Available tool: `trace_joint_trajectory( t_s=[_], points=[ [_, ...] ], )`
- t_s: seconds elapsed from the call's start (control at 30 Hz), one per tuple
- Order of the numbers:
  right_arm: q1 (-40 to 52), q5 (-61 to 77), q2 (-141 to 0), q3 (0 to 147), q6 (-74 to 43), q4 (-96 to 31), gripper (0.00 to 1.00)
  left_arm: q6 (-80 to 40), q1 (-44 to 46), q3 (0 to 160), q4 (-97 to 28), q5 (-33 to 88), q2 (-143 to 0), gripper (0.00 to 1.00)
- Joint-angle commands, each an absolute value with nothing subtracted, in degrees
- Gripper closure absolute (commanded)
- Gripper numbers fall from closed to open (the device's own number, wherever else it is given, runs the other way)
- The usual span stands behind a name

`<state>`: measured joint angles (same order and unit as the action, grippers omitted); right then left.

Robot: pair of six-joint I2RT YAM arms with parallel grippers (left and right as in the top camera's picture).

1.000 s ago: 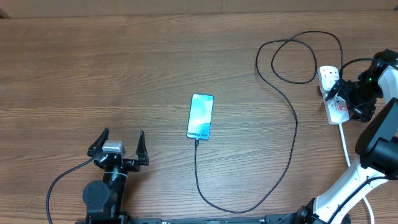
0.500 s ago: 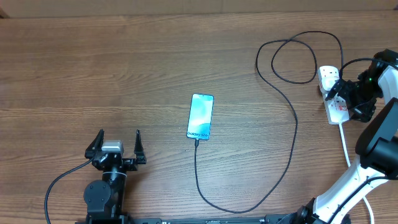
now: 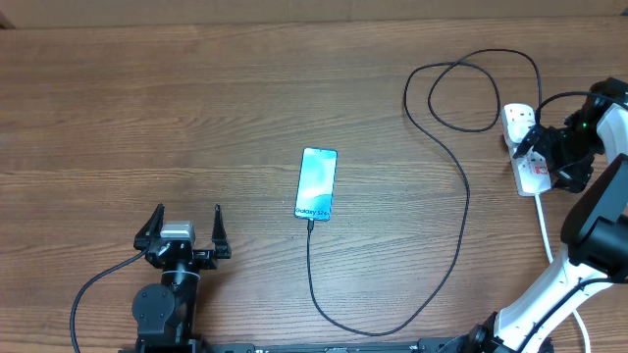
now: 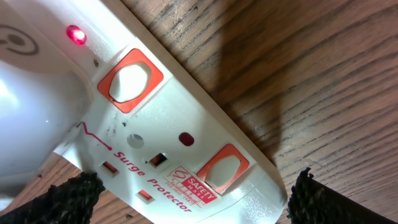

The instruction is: Plug charger to phone and switch on socket

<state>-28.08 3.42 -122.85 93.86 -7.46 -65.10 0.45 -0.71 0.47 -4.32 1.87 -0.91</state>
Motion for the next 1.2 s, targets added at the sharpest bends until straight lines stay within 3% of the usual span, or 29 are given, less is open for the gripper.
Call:
trace_joint_trajectory(
  t_s=[0.0,0.9,1.17],
  points=[
    [-28.03,2.46,-121.19,94.91,-7.38,-64.79,0.0,1.72,-0.45,0.27,-4.45,1.69,-0.25,0.0],
    [-28.32,2.48,-121.16,94.89,-7.38,-64.79,0.0,1.74,-0.45,0.27,-4.45,1.69,-0.25,0.0],
    [-28.99,2.48,-115.63,94.89,-7.38,-64.79,0.0,1.74,-0.45,0.27,-4.45,1.67,-0.25,0.0]
  ],
)
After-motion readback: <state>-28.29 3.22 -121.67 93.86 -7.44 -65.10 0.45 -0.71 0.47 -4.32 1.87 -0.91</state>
